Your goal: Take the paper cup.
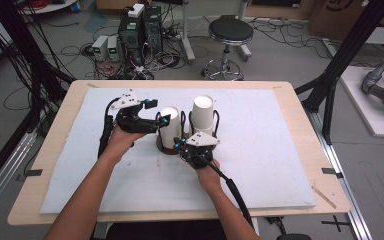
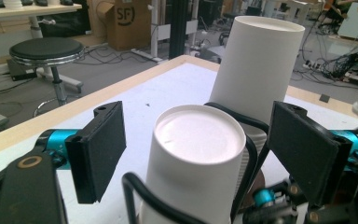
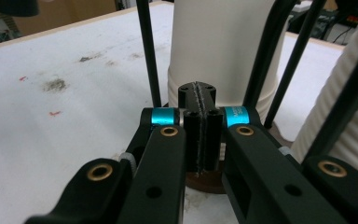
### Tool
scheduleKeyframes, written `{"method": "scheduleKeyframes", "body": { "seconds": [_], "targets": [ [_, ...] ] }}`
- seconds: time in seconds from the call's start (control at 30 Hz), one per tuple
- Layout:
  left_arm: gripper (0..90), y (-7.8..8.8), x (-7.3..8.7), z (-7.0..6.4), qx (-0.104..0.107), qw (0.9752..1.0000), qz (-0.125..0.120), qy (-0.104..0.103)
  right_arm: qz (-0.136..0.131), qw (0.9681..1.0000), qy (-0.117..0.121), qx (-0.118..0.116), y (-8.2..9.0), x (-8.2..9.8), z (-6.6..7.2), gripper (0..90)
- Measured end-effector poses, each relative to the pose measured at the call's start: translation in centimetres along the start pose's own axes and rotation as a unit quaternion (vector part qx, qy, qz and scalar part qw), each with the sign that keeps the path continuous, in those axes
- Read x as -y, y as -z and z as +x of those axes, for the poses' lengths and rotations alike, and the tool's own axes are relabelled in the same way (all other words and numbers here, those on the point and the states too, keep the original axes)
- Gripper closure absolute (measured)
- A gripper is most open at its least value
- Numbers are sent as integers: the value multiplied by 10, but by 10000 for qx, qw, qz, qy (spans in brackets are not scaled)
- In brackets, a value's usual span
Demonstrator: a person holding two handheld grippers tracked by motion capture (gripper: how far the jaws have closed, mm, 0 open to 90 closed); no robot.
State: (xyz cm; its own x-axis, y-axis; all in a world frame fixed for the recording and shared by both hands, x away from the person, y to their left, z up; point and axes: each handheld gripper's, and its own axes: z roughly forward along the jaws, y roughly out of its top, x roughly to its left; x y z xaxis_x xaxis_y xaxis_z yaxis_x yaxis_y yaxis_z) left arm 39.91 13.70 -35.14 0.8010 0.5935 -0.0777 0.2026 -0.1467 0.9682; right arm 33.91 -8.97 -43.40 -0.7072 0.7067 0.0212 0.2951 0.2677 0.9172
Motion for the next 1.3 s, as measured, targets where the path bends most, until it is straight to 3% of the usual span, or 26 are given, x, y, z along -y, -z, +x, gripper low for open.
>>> {"method": "scheduleKeyframes", "body": {
  "seconds": [0.17, 0.33, 0.4, 0.43, 0.73, 1.3],
  "targets": [
    [195, -11, 0, -3, -6, 9999, 159, -27, 109, 9999, 40, -15, -5, 4, 3, 900],
    [219, -17, 3, -3, -73, 9994, 337, -88, 198, 9998, -70, 32, -10, 6, 1, 900],
    [268, -18, 4, -3, -49, 9992, 384, -110, 231, 9996, -141, 49, -10, 6, 0, 900],
    [340, -19, 4, -3, -41, 9991, 402, -152, 224, 9996, -156, 45, -10, 6, 0, 900],
    [347, -17, 4, -1, -22, 9991, 409, -131, 258, 9996, -145, 44, -11, 6, -1, 900],
    [349, 0, -16, -3, -90, 9998, -147, -37, 272, 9995, -133, 21, -12, 6, -1, 900]
  ]
}}
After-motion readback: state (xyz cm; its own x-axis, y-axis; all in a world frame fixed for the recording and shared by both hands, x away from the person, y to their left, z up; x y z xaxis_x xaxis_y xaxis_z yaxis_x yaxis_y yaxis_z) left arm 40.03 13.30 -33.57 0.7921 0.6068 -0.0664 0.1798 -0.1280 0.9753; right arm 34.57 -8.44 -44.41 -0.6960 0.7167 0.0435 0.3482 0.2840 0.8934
